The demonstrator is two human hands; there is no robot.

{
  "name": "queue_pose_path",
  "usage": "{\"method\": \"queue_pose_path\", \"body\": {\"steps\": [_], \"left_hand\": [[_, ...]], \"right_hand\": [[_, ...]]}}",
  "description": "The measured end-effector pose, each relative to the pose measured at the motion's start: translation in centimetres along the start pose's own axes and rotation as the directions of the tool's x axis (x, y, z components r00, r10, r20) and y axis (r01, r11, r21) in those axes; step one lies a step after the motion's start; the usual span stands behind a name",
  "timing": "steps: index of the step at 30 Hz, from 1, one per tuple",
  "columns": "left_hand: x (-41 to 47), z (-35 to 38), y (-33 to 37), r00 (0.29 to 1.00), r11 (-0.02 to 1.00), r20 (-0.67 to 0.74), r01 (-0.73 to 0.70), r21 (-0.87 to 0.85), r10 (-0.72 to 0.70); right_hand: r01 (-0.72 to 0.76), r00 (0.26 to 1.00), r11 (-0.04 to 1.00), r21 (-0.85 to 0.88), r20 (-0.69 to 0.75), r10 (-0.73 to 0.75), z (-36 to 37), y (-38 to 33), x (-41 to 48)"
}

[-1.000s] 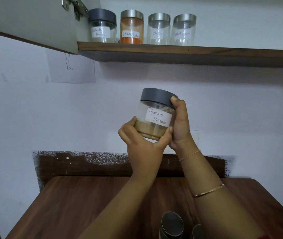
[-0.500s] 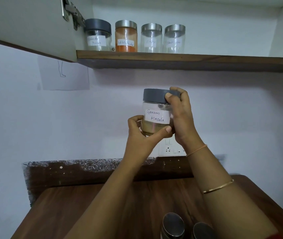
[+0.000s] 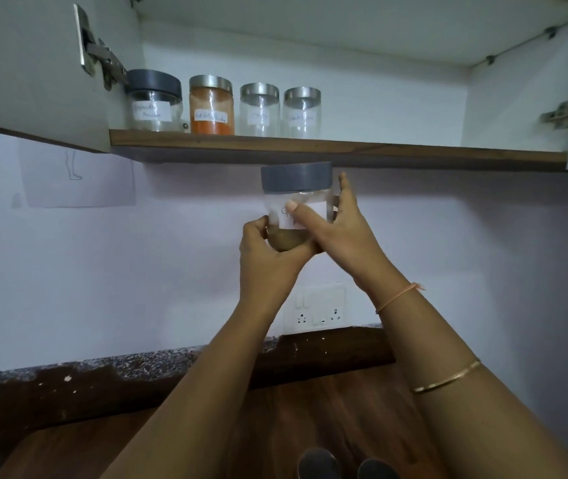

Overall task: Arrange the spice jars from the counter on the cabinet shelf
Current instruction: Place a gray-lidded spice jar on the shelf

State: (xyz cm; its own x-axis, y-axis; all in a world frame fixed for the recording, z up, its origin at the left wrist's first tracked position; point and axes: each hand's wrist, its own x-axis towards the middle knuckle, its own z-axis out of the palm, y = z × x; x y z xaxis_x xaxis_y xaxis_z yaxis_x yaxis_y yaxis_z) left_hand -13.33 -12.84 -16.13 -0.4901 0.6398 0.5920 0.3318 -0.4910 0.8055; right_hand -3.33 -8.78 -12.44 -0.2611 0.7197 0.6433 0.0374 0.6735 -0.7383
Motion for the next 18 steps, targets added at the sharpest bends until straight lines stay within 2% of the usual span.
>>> {"method": "queue_pose_path", "body": {"steps": [3, 10, 14, 18], "left_hand": [[0.8, 1.6, 0.6, 0.994, 0.995, -0.074, -0.079, 0.065, 0.083], [2.4, 5.4, 2.9, 0.953, 0.953, -0.132, -0.247, 0.178, 0.272], [4.2, 7.3, 4.4, 0.925, 0.908, -0.117, -0.322, 0.269, 0.362], [6.5, 9.0, 5.3, 0.899, 0.84, 0.005, -0.412, 0.353, 0.439]], "right_hand": [[0.031, 0.999, 0.999, -0.037, -0.019, -0.032, -0.6, -0.4, 0.3], [0.168, 0.98, 0.985, -0.04, -0.1, -0.171, -3.4, -1.5, 3.3], [0.228, 0.961, 0.971, -0.073, -0.14, -0.236, -5.5, -2.2, 6.0], [0.25, 0.948, 0.963, -0.099, -0.179, -0.264, -7.9, -2.6, 9.0]]}}
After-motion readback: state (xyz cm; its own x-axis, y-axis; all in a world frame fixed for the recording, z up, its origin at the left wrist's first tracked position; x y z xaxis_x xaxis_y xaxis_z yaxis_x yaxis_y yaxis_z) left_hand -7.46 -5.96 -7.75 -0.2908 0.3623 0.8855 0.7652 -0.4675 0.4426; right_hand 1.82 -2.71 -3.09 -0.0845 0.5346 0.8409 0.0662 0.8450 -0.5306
